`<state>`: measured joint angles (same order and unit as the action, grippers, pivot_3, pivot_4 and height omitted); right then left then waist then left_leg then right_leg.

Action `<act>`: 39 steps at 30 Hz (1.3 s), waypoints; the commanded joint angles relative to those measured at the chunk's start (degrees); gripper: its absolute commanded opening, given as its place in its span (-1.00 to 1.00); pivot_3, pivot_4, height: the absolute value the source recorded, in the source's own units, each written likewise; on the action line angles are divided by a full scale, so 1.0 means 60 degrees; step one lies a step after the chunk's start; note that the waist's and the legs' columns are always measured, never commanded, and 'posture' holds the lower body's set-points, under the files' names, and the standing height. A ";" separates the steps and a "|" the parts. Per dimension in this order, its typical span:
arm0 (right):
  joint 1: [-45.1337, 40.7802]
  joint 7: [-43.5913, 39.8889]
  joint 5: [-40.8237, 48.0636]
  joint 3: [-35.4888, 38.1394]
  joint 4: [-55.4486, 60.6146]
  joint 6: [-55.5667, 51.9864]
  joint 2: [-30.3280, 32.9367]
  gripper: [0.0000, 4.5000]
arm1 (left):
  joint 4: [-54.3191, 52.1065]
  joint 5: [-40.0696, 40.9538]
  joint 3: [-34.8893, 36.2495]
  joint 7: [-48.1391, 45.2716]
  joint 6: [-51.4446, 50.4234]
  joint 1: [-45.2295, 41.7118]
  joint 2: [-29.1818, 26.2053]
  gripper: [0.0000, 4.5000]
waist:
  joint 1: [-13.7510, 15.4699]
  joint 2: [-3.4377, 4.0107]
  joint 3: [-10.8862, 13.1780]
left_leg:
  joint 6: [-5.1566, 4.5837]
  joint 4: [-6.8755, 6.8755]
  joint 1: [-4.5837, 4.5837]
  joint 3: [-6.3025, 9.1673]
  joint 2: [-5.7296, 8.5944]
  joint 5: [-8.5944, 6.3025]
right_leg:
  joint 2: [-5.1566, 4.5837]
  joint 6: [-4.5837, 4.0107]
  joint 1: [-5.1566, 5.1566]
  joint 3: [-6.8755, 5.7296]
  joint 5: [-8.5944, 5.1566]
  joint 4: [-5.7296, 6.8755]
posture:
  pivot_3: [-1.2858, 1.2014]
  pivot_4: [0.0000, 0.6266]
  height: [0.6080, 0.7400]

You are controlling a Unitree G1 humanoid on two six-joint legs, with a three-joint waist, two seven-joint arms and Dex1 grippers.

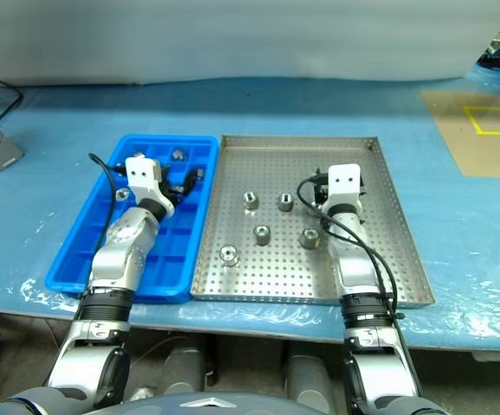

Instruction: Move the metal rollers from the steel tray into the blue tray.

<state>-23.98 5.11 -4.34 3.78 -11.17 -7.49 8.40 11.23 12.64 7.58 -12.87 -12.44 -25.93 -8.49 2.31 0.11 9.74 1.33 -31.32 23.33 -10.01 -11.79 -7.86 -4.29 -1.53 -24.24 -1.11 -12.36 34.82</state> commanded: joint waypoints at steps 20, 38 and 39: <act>-0.0307 -0.0388 0.0015 0.0112 0.0522 0.0087 0.0445 0.66 | -0.0653 0.0172 0.0019 -0.0472 -0.0210 -0.0416 -0.0505 0.68 | 0.0002 0.0000 0.0000 | 0.0000 0.0000 0.0000 0.0000 0.0000 0.0000 | 0.0000 0.0000 0.0000 0.0000 0.0000 0.0000 | -0.05 -0.52 1.00; -0.0114 -0.8047 0.4011 -0.0406 0.3525 -0.2610 0.3940 0.66 | -0.0912 0.0402 -0.3609 -0.7745 -0.0560 -0.3019 -0.2603 0.68 | 0.0028 0.0002 0.0003 | -0.0037 -0.0017 -0.0003 -0.0002 -0.0003 -0.0012 | -0.0003 -0.0008 0.0021 -0.0001 -0.0001 -0.0001 | -0.11 -0.52 1.00; 0.0089 -0.8271 0.4257 -0.0384 0.3883 -0.2936 0.4128 0.66 | -0.0977 0.0512 -0.3792 -0.8276 -0.0630 -0.3002 -0.2726 0.68 | 0.0025 0.0002 0.0003 | -0.0037 -0.0013 -0.0006 -0.0002 -0.0003 -0.0012 | -0.0003 -0.0009 0.0022 0.0000 -0.0002 -0.0002 | -0.13 -0.52 1.00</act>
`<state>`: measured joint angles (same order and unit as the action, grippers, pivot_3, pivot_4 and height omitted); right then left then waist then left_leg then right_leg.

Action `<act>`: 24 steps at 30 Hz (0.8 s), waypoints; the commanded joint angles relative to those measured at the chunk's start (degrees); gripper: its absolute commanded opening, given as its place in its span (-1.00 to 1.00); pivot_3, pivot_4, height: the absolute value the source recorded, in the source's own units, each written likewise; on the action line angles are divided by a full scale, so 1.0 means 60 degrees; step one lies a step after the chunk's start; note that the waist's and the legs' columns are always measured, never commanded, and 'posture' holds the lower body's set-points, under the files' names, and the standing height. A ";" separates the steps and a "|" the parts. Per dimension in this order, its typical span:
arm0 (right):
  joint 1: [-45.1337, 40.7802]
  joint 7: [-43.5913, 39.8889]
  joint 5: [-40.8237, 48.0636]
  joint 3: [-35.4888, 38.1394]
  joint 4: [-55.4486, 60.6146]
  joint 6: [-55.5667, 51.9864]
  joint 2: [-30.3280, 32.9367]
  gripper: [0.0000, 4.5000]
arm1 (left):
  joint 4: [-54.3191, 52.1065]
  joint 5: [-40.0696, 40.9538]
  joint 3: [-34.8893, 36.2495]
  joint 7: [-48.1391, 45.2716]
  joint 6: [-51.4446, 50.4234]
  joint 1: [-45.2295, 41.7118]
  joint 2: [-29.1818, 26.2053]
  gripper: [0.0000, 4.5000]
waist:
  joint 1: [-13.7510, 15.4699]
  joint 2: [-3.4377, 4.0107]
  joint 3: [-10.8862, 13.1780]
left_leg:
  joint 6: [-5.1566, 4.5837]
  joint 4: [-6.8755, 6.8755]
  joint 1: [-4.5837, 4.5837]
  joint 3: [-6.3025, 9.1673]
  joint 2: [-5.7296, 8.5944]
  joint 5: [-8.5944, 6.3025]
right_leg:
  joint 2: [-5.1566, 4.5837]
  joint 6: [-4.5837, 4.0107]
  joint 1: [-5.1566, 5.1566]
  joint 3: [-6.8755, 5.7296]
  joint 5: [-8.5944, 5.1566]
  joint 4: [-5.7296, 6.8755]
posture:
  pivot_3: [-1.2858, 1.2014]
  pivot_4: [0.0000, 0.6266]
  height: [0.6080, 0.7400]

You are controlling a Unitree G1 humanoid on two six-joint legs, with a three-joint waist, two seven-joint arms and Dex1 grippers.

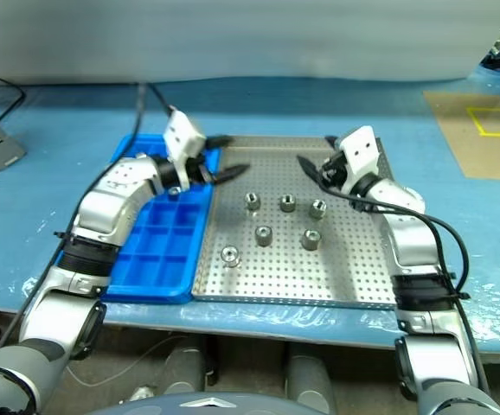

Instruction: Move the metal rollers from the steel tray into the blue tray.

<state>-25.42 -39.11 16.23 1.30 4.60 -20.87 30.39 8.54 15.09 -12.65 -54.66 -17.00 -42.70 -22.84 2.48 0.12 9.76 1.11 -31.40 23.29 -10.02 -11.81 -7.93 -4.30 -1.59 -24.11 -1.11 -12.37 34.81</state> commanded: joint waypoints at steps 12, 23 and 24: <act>0.1967 -0.1507 0.1421 -0.0034 0.3002 -0.1953 0.1367 0.66 | 0.2783 -0.1614 -0.1837 -0.3132 0.2329 -0.0762 0.0029 0.68 | -0.0033 0.0004 -0.0002 | 0.0023 -0.0010 -0.0051 -0.0012 -0.0003 0.0007 | -0.0006 -0.0022 0.0040 0.0005 0.0003 0.0002 | -0.20 -0.52 1.00; 0.2641 -0.1088 0.0681 -0.0222 0.3041 -0.1531 0.1409 0.66 | 0.5454 -0.2688 -0.1972 -0.3020 0.3643 -0.1357 0.1233 0.68 | -0.0137 0.0003 -0.0002 | -0.0004 -0.0027 -0.0034 -0.0011 -0.0007 -0.0009 | -0.0003 -0.0022 0.0031 0.0002 0.0003 -0.0007 | -0.24 -0.52 1.00; 0.2656 -0.1034 0.0537 -0.0201 0.2927 -0.1397 0.1423 0.66 | 0.5456 -0.2698 -0.1985 -0.3132 0.3604 -0.1289 0.1250 0.68 | -0.0149 0.0003 -0.0002 | -0.0004 -0.0027 -0.0035 -0.0011 -0.0006 -0.0009 | -0.0003 -0.0022 0.0031 0.0001 0.0003 -0.0007 | -0.24 -0.52 1.00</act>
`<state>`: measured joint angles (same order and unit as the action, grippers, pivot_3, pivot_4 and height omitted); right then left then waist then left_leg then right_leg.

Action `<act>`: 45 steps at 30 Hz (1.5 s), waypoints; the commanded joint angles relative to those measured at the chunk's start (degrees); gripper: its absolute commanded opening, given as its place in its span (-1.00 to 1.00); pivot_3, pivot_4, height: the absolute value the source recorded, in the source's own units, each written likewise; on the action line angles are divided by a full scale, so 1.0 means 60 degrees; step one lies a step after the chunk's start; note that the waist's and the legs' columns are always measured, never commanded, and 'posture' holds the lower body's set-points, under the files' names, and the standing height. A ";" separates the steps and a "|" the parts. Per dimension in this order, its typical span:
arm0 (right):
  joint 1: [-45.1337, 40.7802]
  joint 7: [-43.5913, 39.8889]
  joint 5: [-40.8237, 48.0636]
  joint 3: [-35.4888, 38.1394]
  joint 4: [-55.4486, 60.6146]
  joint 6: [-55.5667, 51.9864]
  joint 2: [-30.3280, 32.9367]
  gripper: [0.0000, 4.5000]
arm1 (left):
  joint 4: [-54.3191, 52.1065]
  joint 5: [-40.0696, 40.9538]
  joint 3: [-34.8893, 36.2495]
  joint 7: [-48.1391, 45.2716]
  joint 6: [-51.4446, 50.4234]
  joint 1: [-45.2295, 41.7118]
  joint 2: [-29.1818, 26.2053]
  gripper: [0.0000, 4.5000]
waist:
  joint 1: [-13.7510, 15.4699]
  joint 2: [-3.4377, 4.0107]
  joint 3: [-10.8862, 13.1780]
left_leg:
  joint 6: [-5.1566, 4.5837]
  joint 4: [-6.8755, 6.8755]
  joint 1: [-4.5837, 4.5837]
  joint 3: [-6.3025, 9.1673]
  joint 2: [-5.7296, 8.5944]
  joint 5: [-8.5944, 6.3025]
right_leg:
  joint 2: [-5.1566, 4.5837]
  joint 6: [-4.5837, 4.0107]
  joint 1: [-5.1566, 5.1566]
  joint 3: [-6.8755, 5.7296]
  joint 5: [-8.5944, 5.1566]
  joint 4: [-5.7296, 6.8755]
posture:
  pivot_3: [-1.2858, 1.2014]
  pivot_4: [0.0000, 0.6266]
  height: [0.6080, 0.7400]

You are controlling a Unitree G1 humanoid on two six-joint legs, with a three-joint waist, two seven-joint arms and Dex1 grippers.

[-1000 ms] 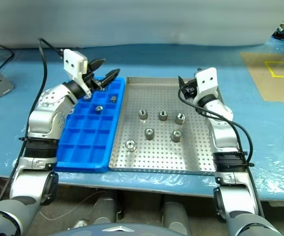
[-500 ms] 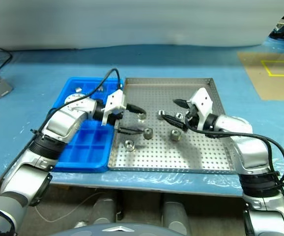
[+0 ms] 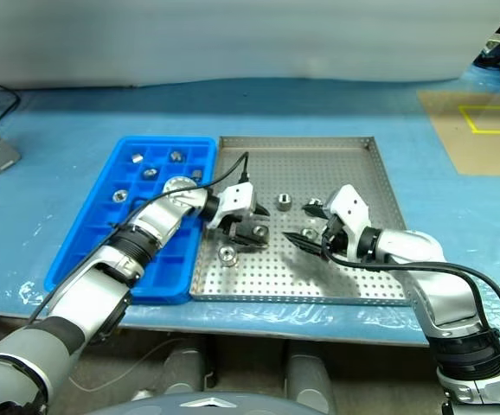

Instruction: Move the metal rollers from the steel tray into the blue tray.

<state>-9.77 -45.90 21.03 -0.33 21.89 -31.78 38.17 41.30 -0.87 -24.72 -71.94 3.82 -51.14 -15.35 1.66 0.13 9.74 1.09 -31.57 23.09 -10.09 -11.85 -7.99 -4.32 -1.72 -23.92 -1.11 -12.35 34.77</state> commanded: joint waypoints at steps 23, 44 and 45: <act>-0.0039 0.0684 -0.0962 -0.0164 -0.0012 0.0685 -0.0195 0.66 | 0.0462 -0.0623 0.0252 0.0353 -0.0048 0.0261 0.0315 -0.15 | -0.0142 0.0000 0.0000 | -0.0024 -0.0040 0.0003 0.0000 0.0000 -0.0015 | -0.0005 0.0001 0.0014 0.0001 0.0000 0.0001 | -0.24 -0.52 1.00; -0.3236 -0.0715 -0.0617 -0.1900 -0.1792 0.1252 -0.1878 0.66 | -0.7788 0.2373 0.5055 0.3347 -0.4838 0.4233 -0.2515 -0.15 | 0.0012 0.0006 0.0010 | 0.0011 0.0025 0.0019 0.0002 -0.0014 0.0004 | 0.0000 -0.0018 -0.0026 -0.0029 -0.0011 0.0007 | 0.04 -0.52 1.00; -0.3538 -0.0793 -0.0676 -0.2013 -0.2109 0.1402 -0.2081 0.66 | -0.7933 0.2415 0.5324 0.3575 -0.4978 0.4404 -0.2677 -0.15 | 0.0109 0.0005 0.0010 | 0.0019 0.0028 0.0018 0.0004 -0.0013 0.0009 | 0.0000 -0.0018 -0.0028 -0.0030 -0.0011 0.0009 | 0.05 -0.52 1.00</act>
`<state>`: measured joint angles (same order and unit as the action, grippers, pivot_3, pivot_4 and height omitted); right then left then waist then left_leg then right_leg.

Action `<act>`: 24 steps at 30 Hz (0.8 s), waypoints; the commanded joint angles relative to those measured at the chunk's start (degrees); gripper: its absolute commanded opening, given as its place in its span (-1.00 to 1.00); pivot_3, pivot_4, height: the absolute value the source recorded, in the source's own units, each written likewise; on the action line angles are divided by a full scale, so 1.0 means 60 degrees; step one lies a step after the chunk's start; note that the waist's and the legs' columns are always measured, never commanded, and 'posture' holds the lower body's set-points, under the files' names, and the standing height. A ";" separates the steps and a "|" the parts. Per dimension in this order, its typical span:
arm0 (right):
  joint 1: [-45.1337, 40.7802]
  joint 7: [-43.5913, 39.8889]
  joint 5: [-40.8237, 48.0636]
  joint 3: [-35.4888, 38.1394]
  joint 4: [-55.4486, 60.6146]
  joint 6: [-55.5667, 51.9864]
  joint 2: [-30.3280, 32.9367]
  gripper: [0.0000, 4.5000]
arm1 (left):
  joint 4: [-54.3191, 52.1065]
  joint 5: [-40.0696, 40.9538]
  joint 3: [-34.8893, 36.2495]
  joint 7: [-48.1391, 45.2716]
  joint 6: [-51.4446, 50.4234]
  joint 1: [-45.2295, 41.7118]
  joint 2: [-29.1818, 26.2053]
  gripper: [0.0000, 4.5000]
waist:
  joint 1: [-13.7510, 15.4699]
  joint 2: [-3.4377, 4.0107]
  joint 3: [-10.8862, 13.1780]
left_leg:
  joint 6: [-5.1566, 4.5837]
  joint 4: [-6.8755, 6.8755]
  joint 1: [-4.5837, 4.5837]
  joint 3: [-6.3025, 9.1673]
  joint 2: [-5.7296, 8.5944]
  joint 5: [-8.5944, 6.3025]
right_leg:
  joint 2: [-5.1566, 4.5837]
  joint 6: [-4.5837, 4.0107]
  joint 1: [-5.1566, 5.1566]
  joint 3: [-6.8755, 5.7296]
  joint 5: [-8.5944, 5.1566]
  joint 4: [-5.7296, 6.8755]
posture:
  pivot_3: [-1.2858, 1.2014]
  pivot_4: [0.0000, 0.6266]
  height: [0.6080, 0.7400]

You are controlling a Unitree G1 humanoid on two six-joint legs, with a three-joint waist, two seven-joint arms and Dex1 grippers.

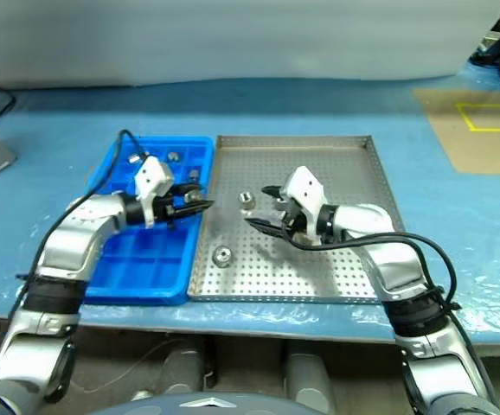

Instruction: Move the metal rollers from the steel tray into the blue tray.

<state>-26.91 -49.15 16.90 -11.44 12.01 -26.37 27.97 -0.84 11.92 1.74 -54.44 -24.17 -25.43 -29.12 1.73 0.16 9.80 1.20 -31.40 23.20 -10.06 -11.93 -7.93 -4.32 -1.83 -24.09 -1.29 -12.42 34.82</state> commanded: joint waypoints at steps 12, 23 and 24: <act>-0.3013 -0.1321 -0.0922 -0.1226 -0.3925 0.2636 -0.2329 0.66 | -0.2565 0.0420 0.2957 0.2739 -0.0918 0.2926 -0.0928 -0.15 | 0.0702 -0.0010 0.0005 | 0.0020 0.0030 0.0037 0.0018 -0.0009 0.0011 | 0.0002 -0.0016 -0.0035 -0.0029 -0.0010 0.0000 | 0.27 -0.52 1.00; -0.3458 -0.1976 -0.1319 -0.1180 -0.5220 0.3520 -0.2722 0.66 | -0.2592 0.0260 0.2947 0.4394 -0.0651 0.3908 -0.0101 -0.15 | 0.1251 -0.0023 0.0008 | 0.0024 0.0027 0.0044 0.0041 -0.0005 0.0013 | -0.0001 -0.0015 -0.0030 -0.0034 -0.0011 0.0001 | 0.30 -0.52 1.00; -0.3445 -0.2002 -0.1334 -0.1167 -0.5210 0.3518 -0.2710 0.66 | -0.2533 0.0224 0.2840 0.4432 -0.0595 0.3888 -0.0060 -0.15 | 0.1248 -0.0023 0.0007 | 0.0024 0.0025 0.0043 0.0041 -0.0004 0.0013 | -0.0001 -0.0015 -0.0030 -0.0034 -0.0011 0.0003 | 0.30 -0.52 1.00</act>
<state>-46.52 -60.61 8.94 -19.03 -20.29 -6.54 11.82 -15.36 13.61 19.20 -28.81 -29.32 -1.65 -29.55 9.22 0.03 9.85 1.35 -31.25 23.45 -9.81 -11.95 -7.85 -4.33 -1.91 -24.27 -1.49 -12.48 34.85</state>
